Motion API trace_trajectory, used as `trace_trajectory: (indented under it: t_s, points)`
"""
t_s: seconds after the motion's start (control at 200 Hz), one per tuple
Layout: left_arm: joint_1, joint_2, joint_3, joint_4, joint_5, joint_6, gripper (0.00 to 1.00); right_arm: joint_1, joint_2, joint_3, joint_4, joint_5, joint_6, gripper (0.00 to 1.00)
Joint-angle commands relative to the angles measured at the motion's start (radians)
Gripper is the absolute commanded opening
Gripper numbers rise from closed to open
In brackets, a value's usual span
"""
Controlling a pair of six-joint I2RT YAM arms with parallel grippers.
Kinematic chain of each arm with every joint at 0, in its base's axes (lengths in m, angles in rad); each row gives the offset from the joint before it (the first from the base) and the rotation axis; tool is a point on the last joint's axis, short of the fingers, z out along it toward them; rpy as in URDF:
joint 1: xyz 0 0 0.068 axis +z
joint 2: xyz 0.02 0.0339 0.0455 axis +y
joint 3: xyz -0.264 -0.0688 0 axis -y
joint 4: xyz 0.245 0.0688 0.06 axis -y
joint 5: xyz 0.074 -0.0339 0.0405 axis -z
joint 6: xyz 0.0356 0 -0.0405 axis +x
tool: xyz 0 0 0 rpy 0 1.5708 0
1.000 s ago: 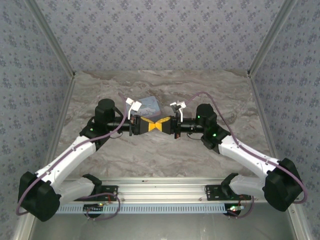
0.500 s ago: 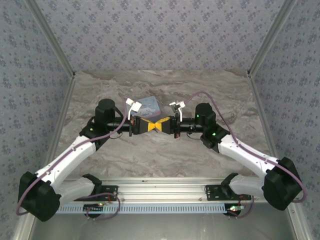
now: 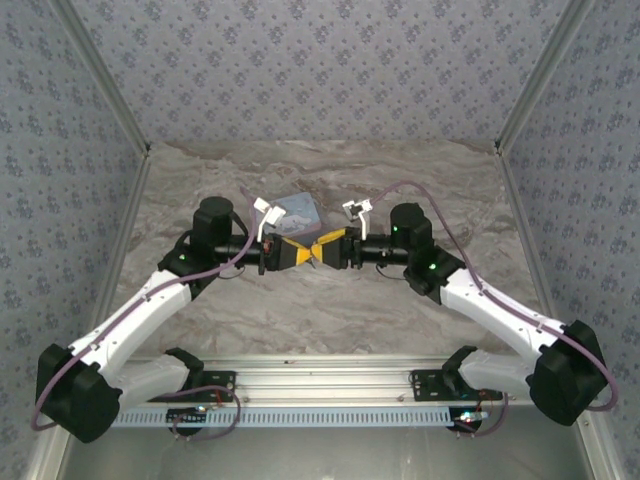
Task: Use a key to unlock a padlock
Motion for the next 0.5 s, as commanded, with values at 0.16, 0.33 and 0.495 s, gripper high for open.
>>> trace_trajectory:
  t_s: [0.16, 0.33, 0.495]
  points:
    - [-0.007, 0.001, 0.045, -0.024, 0.038, 0.042, 0.0, -0.001, 0.008, 0.072, -0.057, -0.026, 0.042, 0.51]
    - [-0.008, -0.003, 0.044, -0.024, 0.053, 0.042, 0.0, 0.002, 0.031, 0.075, -0.05, -0.031, 0.045, 0.42]
    - [-0.008, -0.006, 0.042, -0.034, 0.066, 0.049, 0.0, 0.007, 0.043, 0.079, -0.035, -0.047, 0.056, 0.25]
